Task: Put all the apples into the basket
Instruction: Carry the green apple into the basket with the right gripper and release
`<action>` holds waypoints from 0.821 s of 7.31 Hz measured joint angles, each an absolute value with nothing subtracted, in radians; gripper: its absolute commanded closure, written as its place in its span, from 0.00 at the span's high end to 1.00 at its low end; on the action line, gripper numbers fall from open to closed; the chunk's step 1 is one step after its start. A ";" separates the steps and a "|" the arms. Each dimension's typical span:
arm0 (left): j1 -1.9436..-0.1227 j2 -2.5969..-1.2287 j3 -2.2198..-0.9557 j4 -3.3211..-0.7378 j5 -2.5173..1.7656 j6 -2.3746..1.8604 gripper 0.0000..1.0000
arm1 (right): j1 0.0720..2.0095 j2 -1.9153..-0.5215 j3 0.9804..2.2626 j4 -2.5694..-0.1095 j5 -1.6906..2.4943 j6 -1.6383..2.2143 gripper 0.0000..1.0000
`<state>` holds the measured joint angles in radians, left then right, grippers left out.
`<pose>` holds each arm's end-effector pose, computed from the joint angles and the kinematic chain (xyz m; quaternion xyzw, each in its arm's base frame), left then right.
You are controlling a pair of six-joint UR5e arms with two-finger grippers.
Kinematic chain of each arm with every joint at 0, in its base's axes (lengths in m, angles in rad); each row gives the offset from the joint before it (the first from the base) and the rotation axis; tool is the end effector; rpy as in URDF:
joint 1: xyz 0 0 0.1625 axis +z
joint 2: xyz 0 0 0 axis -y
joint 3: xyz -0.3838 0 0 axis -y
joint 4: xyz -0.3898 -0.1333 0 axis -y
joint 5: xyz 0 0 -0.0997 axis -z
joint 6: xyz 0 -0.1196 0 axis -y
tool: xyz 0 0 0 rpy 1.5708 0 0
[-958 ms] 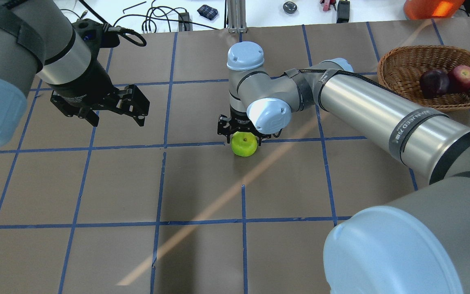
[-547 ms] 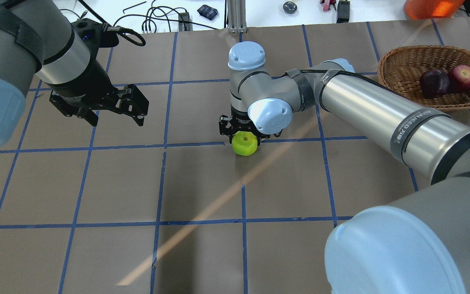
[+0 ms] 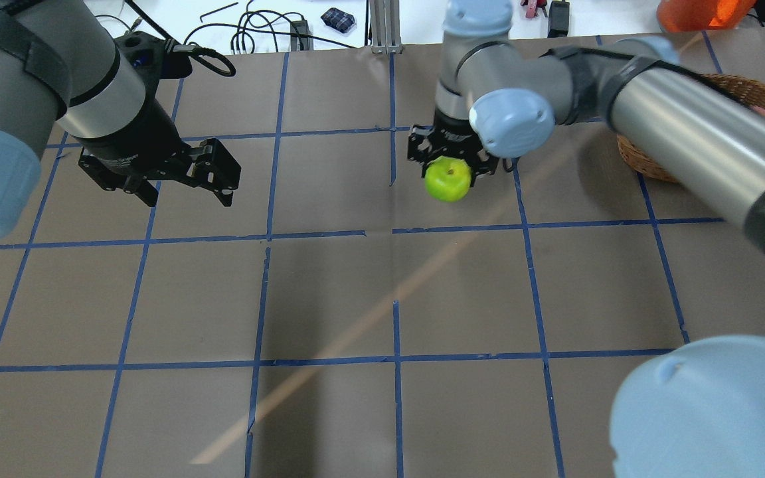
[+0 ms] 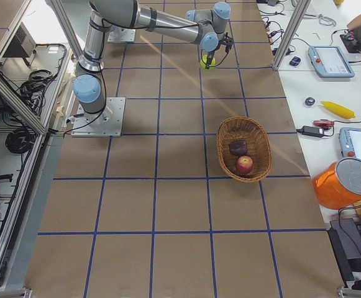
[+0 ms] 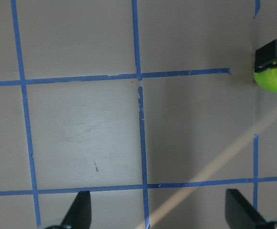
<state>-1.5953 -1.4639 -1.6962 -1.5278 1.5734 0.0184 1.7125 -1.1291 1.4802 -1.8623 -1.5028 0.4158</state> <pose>-0.1440 -0.4480 0.4198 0.0214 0.9997 -0.0122 0.0013 0.2279 -0.5963 0.2504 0.1375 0.9895 0.0380 0.0245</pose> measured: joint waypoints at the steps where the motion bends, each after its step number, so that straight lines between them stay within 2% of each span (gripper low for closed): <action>1: -1.595 -1.463 -1.698 -1.528 1.573 0.018 1.00 | 1.619 -1.160 1.434 -1.787 -1.530 0.334 0.00; 3: -1.595 -1.461 -1.701 -1.528 1.572 0.018 1.00 | 1.454 -1.176 1.373 -1.734 -1.623 0.108 0.00; 6: -1.595 -1.460 -1.703 -1.528 1.572 0.018 1.00 | 1.276 -1.125 1.366 -1.810 -1.664 -0.170 0.00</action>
